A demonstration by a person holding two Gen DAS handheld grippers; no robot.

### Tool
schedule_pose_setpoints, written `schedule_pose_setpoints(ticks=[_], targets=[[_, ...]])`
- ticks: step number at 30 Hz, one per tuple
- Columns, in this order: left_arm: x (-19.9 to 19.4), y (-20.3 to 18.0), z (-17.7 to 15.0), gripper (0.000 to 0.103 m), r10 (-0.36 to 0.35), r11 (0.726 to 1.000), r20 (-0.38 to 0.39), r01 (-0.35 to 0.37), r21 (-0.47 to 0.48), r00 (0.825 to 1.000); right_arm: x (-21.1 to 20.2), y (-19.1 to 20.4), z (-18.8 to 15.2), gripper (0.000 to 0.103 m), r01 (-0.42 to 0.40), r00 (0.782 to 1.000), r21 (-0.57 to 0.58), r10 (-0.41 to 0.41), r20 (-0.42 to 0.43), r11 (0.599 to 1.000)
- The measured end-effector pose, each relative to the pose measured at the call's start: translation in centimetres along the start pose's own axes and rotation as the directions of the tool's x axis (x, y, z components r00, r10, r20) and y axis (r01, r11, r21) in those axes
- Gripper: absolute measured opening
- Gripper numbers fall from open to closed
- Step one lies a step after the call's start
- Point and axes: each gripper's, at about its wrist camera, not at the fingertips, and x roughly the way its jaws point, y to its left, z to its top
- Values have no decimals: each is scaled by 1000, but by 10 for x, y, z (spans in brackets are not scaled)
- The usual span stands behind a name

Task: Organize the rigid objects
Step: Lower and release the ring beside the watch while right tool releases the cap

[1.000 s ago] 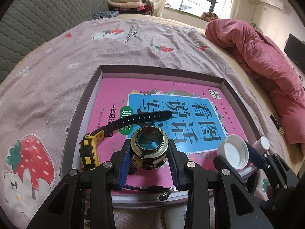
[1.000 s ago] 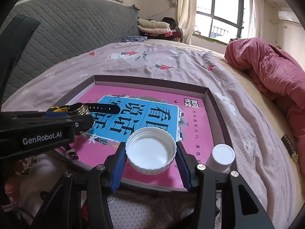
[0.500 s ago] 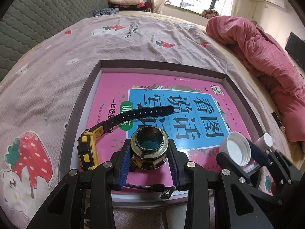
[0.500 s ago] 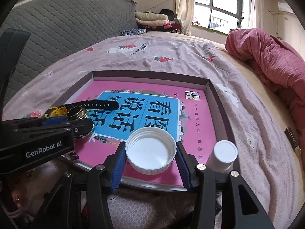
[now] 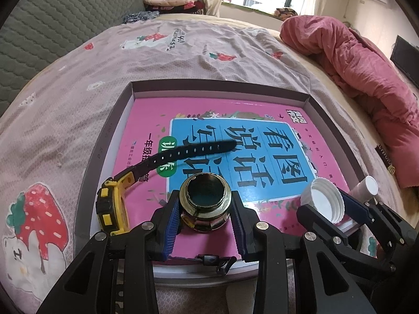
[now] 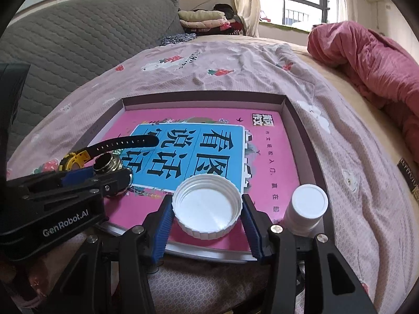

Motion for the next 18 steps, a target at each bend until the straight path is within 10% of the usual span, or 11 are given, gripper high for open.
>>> schedule_pose_setpoints(ticks=[18], targets=[[3, -1, 3, 38, 1, 1000, 1, -1, -8, 1000, -7, 7, -1, 51, -15, 998, -45, 18, 53, 999]])
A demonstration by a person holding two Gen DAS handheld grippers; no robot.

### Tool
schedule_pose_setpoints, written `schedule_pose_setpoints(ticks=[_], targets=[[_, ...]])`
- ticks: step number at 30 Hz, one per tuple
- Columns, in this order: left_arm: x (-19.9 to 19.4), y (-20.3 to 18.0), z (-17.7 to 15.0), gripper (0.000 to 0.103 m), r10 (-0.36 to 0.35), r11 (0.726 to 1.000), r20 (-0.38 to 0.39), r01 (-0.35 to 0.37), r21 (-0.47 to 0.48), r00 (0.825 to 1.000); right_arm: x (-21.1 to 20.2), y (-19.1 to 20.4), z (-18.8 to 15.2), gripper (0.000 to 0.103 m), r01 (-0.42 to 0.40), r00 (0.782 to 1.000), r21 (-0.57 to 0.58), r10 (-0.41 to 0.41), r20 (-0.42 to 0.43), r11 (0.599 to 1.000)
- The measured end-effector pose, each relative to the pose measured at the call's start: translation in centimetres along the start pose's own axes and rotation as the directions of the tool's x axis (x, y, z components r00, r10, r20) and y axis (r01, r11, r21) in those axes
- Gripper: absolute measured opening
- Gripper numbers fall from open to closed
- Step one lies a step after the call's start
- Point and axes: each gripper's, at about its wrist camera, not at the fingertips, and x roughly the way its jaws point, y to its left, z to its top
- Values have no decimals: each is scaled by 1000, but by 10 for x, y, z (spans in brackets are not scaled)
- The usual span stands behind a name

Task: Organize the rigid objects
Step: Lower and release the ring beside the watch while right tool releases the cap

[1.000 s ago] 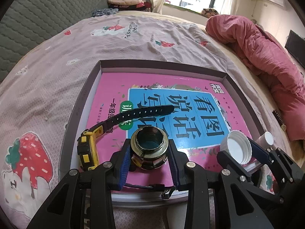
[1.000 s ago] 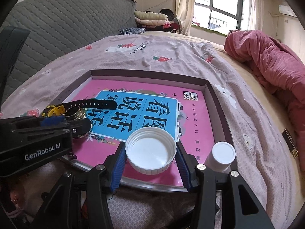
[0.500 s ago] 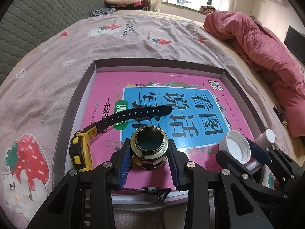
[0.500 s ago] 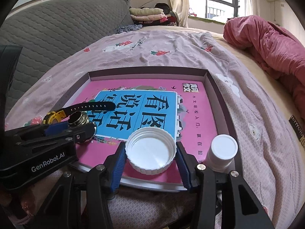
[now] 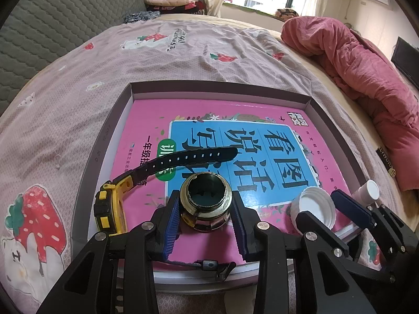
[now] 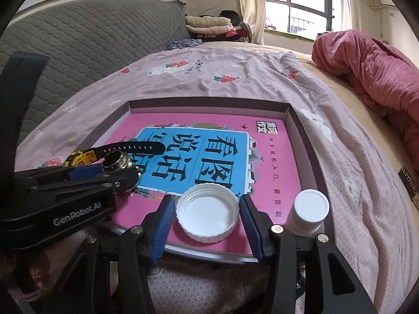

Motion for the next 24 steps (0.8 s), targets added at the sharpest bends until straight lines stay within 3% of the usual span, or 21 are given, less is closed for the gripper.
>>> schedule_pose_setpoints(ticks=[9, 24], targets=[[0, 2, 0, 39, 4, 1000, -2, -4, -2, 1000, -16, 7, 2, 51, 15, 996, -36, -12, 83, 999], [-5, 5, -1, 39, 2, 1000, -6, -2, -14, 1000, -25, 9, 4, 51, 18, 993, -62, -11, 119, 998]])
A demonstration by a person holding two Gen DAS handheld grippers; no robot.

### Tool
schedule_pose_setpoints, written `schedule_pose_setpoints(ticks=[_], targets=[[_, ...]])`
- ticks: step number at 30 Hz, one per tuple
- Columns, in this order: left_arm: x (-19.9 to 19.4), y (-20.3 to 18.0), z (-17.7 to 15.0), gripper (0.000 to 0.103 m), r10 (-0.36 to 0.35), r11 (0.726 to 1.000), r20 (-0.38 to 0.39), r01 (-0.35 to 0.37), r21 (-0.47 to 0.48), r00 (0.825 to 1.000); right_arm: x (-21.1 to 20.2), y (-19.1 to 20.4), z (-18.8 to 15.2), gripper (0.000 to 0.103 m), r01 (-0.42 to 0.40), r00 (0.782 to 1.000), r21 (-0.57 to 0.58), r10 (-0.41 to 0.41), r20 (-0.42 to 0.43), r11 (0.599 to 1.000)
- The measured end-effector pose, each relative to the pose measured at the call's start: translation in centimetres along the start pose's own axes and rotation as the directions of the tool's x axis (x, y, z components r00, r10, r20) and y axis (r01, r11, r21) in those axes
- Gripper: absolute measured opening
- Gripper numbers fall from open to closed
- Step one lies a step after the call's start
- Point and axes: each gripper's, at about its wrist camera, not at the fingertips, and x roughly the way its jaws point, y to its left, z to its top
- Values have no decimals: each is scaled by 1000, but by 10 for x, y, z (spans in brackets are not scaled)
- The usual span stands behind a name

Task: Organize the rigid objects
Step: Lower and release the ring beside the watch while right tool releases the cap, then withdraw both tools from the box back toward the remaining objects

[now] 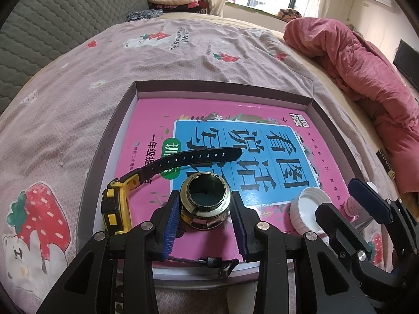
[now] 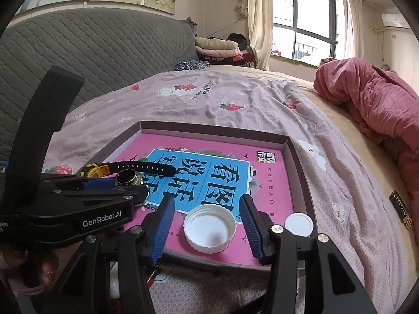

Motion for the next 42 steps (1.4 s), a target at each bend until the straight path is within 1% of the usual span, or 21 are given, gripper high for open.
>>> schedule_pose_setpoints(ticks=[6, 10, 14, 20, 24, 33, 39, 41, 42], targets=[[-5, 0, 2, 39, -4, 1000, 6, 4, -3, 1000, -2, 0, 1, 51, 4, 1000, -3, -4, 9, 1000], [-11, 1, 2, 39, -10, 1000, 13, 10, -12, 1000, -4, -3, 1, 51, -8, 1000, 6, 8, 22, 1000], [-18, 2, 2, 43, -16, 1000, 19, 16, -15, 1000, -8, -5, 3, 51, -12, 999, 14, 11, 37, 1000], [-31, 1, 1, 44, -18, 1000, 26, 18, -10, 1000, -13, -4, 6, 51, -14, 998, 11, 13, 58, 1000], [-38, 1, 0, 47, -10, 1000, 31, 10, -4, 999, -15, -3, 6, 51, -10, 998, -2, 10, 62, 1000], [-52, -5, -1, 48, 4, 1000, 44, -5, 11, 999, -15, -4, 2, 51, 25, 998, -18, -24, 55, 1000], [-64, -2, -4, 49, 4, 1000, 54, -4, 8, 999, -19, -3, -1, 51, 51, 997, -36, -48, 67, 998], [-69, -1, -5, 54, 8, 1000, 54, -9, 8, 999, -22, -3, -3, 51, 67, 995, -45, -64, 75, 997], [-71, -1, -6, 55, 9, 1000, 55, -10, 8, 998, -23, -3, -3, 51, 72, 994, -47, -68, 81, 996]])
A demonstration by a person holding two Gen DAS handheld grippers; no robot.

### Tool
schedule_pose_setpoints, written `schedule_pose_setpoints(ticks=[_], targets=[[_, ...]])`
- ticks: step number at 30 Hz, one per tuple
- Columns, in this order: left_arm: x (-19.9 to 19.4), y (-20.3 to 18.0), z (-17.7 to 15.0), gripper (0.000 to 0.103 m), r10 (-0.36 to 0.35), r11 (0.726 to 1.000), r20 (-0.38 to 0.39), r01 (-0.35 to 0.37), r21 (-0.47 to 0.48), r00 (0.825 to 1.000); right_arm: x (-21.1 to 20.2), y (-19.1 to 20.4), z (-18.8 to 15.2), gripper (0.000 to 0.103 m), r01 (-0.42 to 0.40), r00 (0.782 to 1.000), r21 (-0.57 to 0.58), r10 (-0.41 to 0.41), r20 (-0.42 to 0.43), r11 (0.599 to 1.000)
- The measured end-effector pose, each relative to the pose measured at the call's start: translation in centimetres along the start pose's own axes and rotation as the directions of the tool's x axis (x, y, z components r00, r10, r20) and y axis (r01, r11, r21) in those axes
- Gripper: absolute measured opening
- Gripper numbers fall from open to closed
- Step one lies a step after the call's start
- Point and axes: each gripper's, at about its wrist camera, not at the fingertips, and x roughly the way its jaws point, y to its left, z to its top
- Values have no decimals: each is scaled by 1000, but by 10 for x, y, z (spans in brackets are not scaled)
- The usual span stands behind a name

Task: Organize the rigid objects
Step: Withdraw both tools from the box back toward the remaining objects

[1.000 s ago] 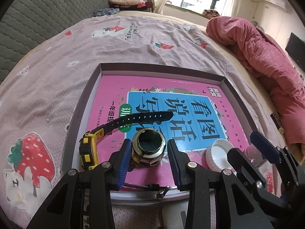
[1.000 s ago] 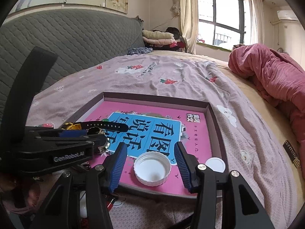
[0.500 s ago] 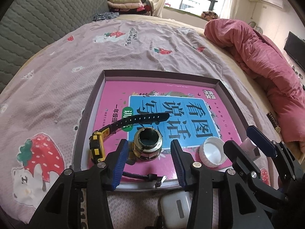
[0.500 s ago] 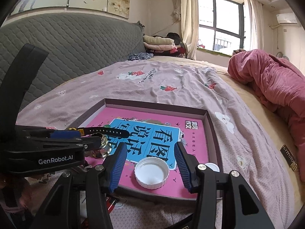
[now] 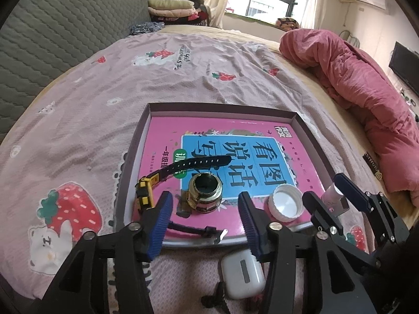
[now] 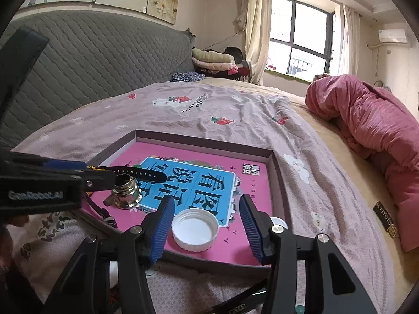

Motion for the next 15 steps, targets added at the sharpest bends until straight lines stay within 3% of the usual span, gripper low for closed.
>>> schedule_pose_setpoints(ticks=[15], targets=[[-28, -6, -6, 61, 12, 1000, 23, -12, 10, 1000, -32, -4, 0, 51, 15, 999, -3, -15, 49, 1000]])
